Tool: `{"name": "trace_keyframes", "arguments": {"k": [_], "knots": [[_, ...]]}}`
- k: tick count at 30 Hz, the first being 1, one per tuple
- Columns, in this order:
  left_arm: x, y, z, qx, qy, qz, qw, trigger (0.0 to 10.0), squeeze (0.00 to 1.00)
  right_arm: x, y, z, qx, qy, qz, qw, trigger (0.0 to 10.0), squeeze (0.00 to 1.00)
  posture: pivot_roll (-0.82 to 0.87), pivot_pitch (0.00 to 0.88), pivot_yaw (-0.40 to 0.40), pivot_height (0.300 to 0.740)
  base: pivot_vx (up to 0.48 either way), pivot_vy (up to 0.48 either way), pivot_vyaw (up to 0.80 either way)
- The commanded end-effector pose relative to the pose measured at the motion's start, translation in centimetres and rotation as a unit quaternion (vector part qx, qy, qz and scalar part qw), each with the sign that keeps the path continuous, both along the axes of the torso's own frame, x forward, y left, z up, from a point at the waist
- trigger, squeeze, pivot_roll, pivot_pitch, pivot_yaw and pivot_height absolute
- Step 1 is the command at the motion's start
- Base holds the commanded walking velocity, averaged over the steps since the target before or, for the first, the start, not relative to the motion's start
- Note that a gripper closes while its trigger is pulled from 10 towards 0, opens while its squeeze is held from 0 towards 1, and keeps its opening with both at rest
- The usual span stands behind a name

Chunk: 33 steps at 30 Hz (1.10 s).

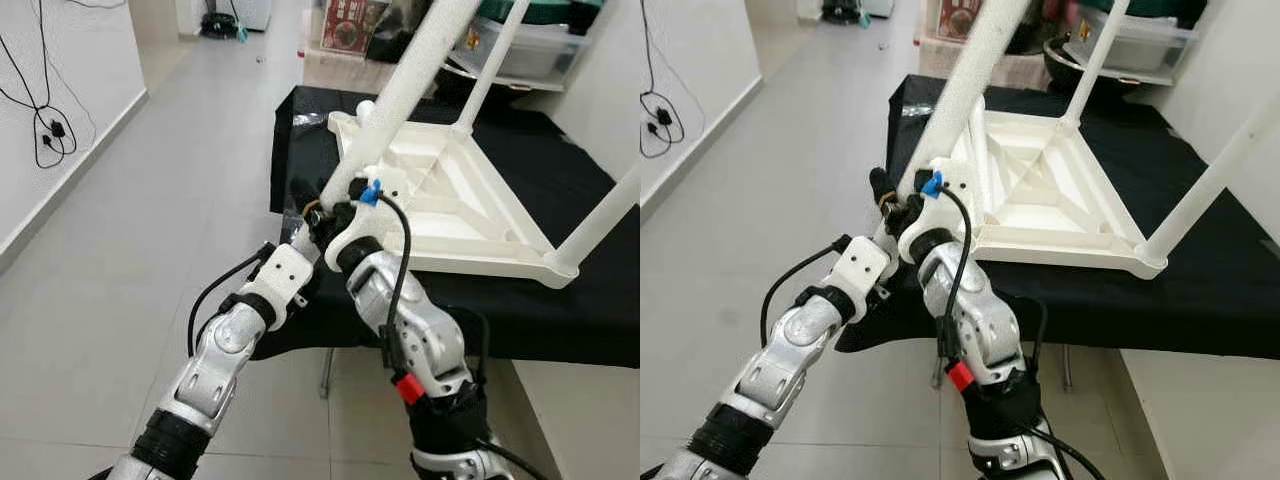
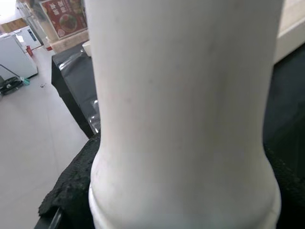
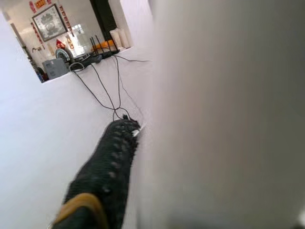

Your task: Building children table

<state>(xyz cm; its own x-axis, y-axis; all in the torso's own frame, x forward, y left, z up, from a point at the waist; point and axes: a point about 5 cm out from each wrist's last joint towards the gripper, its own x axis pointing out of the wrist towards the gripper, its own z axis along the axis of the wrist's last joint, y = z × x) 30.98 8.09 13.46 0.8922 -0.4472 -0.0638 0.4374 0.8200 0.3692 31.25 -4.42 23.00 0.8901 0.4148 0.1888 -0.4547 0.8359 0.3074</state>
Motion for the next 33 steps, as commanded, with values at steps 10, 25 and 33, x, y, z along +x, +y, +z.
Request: {"name": "trace_keyframes", "arguments": {"k": [10,25,33], "knots": [[-2.8,2.1,-0.3,0.002,0.019,-0.05,0.999,10.0,0.0,-0.1,-1.7,0.1,0.033,-0.035,0.086,0.995,10.0,0.0,0.1,0.0,-0.094,0.74,0.0,0.0,0.0],[-9.5,3.6,-0.6,-0.138,0.19,-0.207,0.95,10.0,0.0,-1.9,-3.4,0.0,-0.036,-0.07,0.401,0.913,10.0,0.0,0.11,0.014,-0.101,0.74,0.0,0.0,0.0],[-11.7,3.6,-0.6,-0.163,0.238,-0.25,0.924,10.0,0.0,-3.1,-4.2,0.2,-0.037,-0.062,0.5,0.863,10.0,0.0,0.11,0.029,-0.109,0.74,0.0,0.0,0.0]]}}
